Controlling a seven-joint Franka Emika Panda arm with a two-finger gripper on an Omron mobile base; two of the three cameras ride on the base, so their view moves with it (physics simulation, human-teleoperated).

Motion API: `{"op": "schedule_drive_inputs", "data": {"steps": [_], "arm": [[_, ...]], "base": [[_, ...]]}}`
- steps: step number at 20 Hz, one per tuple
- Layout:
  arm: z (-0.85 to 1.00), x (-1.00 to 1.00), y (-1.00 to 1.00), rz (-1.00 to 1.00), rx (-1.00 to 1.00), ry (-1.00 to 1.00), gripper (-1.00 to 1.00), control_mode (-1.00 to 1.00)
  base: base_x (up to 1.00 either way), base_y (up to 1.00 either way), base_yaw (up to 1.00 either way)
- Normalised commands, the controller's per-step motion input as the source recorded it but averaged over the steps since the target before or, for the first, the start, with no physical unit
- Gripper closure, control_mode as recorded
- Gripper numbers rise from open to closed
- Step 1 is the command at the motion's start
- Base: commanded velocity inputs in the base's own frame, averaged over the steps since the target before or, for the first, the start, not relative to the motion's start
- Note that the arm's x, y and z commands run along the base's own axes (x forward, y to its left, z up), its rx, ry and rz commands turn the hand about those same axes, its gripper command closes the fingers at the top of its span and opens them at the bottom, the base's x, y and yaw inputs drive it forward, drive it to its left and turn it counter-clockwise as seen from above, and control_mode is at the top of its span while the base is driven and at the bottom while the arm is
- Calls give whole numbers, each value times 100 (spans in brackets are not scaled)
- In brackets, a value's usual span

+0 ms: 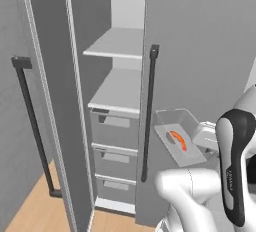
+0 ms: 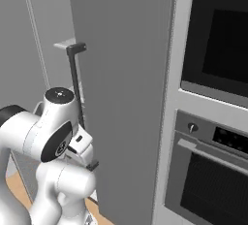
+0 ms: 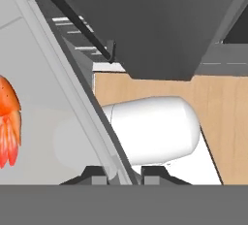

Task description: Take the meat container that has the shrimp and place it on the second highest rack of the freezer. Then take the vegetable container that has the avocado and squash and place it on the highest rack of the freezer.

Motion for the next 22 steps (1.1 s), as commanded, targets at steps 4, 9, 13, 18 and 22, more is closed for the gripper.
{"op": "schedule_drive_inputs", "data": {"steps": [4, 9, 13, 18, 22], "arm": [[0, 0, 0, 0, 0, 0, 100, 100], [0, 0, 0, 0, 0, 0, 100, 100], [0, 0, 0, 0, 0, 0, 100, 100], [0, 0, 0, 0, 0, 0, 100, 100], [0, 0, 0, 0, 0, 0, 100, 100]], "base": [[0, 68, -18], [0, 62, -5], [0, 34, -14], [3, 32, -22], [0, 35, -27]]}}
